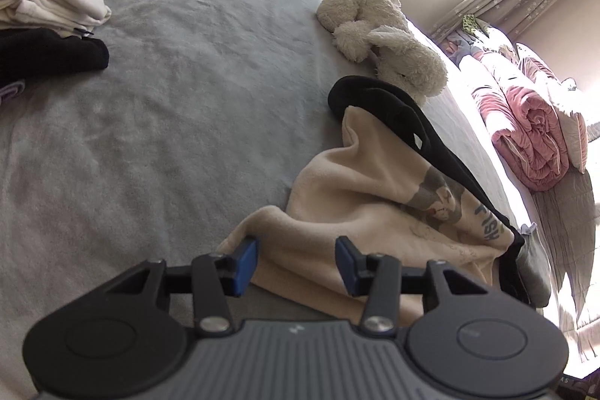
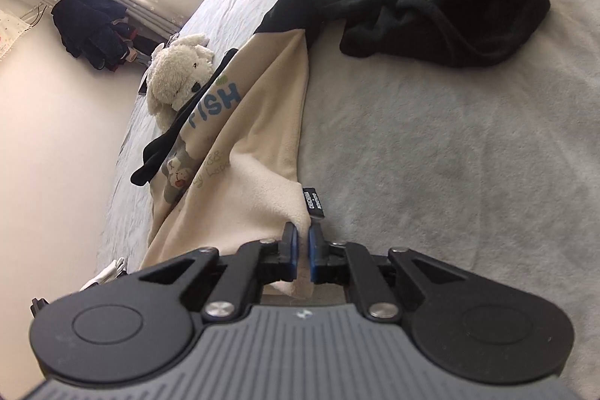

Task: Fold clothes
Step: 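Pull the sweatshirt hem with the right gripper to spread it flat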

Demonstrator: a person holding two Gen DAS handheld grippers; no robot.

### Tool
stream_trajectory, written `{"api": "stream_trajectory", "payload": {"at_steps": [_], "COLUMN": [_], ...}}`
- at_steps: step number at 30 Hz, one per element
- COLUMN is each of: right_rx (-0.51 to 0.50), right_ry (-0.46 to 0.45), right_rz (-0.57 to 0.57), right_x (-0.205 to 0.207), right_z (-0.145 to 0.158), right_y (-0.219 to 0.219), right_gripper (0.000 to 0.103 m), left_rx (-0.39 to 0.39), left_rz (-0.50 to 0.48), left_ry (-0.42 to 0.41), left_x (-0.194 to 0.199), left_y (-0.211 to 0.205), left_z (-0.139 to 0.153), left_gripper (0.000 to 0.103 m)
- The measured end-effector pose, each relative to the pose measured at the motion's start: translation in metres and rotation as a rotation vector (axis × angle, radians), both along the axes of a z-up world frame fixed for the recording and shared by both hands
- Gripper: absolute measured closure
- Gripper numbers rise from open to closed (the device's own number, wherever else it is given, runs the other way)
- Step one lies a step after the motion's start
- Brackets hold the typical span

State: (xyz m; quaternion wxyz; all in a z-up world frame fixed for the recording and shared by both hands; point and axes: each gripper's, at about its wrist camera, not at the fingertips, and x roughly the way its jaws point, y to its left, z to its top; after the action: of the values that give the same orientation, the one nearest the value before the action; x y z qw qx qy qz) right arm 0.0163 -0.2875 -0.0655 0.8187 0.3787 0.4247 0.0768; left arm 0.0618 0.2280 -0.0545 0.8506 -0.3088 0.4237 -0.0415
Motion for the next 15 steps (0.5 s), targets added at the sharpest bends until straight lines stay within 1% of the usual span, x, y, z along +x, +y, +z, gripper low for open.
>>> {"api": "stream_trajectory", "payload": {"at_steps": [3,7,8,11,13,15], "right_rx": [-0.005,-0.014,-0.022,-0.03,-0.019,-0.006], "right_ry": [-0.004,-0.018,-0.021,-0.015,-0.007,0.006], "right_rz": [-0.027,-0.058,-0.066,-0.104,-0.117,-0.097], "right_x": [-0.007,-0.015,-0.016,-0.021,-0.02,-0.018], "right_z": [0.001,0.006,0.007,0.007,0.004,0.0], "right_y": [-0.016,-0.032,-0.036,-0.051,-0.059,-0.06], "right_gripper": [0.097,0.098,0.098,0.098,0.098,0.097], "left_rx": [-0.051,-0.101,-0.099,-0.05,-0.029,-0.024], "left_rz": [-0.008,-0.004,-0.001,-0.009,-0.045,-0.096], "left_ry": [0.006,-0.008,-0.012,-0.022,-0.009,0.011], "left_x": [-0.004,-0.006,-0.007,-0.009,-0.009,-0.008], "left_y": [-0.002,-0.004,-0.004,-0.007,-0.011,-0.016], "left_z": [0.0,0.004,0.005,0.011,0.01,0.005], "left_gripper": [0.057,0.057,0.057,0.057,0.057,0.057]}}
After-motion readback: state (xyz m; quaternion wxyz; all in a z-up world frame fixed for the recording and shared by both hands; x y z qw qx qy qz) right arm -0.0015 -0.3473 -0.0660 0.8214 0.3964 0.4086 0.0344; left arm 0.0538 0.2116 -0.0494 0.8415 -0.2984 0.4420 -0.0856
